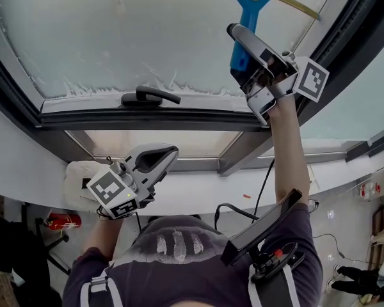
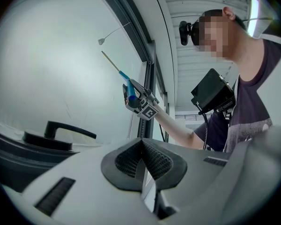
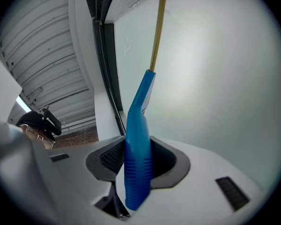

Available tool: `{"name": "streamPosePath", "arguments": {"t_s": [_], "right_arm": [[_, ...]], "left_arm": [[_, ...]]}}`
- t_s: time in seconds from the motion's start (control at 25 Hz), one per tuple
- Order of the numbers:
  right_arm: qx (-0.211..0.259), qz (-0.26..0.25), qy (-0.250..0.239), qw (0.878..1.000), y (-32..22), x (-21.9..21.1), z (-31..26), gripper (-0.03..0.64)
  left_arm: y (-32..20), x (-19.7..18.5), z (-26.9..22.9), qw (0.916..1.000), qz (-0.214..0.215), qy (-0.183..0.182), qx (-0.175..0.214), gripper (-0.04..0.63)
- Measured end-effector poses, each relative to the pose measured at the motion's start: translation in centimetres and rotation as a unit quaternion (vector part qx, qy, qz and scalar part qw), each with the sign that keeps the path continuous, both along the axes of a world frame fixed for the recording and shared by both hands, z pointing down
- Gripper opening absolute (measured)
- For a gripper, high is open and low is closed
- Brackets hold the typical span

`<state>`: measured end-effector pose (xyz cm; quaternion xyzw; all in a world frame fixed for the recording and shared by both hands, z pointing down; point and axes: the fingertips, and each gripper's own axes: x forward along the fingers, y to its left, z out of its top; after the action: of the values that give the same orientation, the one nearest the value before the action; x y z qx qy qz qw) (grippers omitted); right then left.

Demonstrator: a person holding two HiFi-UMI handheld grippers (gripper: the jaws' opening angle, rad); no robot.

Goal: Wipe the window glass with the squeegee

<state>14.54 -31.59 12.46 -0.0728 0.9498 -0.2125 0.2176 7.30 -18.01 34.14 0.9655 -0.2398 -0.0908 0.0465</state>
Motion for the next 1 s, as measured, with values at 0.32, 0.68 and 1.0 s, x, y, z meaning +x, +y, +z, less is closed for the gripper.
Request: {"name": "streamPosePath", "arguments": {"t_s": [0.32, 0.68, 1.0], "right_arm": [[-0.016, 0.0, 0.002, 1.0, 0.1, 0.1, 2.3, 0.13], [-0.035, -0.005, -0.005, 0.999, 0.5, 0.0, 5.1, 0.13], [-0.05, -0.011, -0.005, 0.999, 0.3, 0.3, 7.1, 0.13]], "left_arm": [[0.7, 0.3, 0.4, 0.9999, -0.004, -0.002, -0.012, 0.008], [1.5, 0.1, 1.4, 0.9995, -0.014, -0.013, -0.023, 0.008], [1.4, 0.4, 1.5, 0.9994, -0.02, -0.012, -0.024, 0.008]]}}
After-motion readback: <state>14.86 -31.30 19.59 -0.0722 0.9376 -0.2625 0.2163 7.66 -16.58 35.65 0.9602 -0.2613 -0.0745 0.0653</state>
